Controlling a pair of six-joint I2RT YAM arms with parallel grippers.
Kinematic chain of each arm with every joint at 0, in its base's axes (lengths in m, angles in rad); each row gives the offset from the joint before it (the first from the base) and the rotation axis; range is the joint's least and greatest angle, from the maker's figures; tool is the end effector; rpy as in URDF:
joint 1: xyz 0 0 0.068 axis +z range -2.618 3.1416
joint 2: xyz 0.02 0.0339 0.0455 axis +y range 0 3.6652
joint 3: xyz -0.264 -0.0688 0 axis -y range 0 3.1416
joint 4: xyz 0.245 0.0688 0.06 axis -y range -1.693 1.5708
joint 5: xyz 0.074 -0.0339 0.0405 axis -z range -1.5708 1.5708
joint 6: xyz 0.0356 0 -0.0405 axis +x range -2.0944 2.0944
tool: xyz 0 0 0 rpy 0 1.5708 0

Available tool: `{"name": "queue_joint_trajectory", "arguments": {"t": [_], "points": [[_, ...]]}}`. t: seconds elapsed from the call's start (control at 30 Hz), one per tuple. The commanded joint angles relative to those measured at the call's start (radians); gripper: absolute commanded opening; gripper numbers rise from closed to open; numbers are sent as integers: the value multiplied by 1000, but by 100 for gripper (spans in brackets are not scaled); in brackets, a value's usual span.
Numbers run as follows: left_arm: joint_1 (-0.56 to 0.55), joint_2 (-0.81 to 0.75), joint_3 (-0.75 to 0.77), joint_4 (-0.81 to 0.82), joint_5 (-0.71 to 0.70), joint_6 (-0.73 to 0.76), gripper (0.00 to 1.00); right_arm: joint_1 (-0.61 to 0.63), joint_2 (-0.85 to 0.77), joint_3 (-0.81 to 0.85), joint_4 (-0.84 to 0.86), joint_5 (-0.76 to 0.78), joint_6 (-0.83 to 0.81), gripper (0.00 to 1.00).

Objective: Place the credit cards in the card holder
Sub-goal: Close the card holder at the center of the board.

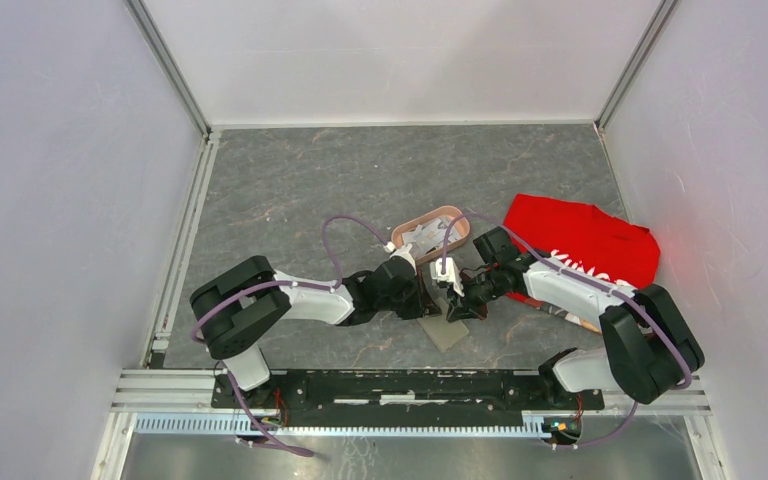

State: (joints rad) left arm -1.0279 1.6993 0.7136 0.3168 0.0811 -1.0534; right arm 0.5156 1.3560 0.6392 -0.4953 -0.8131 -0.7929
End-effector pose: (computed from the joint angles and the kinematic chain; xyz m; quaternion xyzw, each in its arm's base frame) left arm 0.1655 -0.2798 0.1363 0.0062 0.8994 -0.3941 0.1887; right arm 0.1808 0.1322 0.1635 -0.6060 0.6742 0.3627 0.2161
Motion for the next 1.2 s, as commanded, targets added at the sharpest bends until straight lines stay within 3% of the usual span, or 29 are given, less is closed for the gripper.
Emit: {"name": "queue_joint_trajectory", "arguments": {"t": [0.0,0.2,0.8,1.17], "points": [[-1,26,13,-18,-4,38,3,14,2,16,-8,-29,-25,0],[-1,25,12,-16,-4,38,3,25,17,27,-57,-23,-80,0],[-1,8,9,-8,2,35,4,30,15,13,32,33,18,0],[0,-98,-25,21,3,32,12,30,44,20,8,38,4,0]]}}
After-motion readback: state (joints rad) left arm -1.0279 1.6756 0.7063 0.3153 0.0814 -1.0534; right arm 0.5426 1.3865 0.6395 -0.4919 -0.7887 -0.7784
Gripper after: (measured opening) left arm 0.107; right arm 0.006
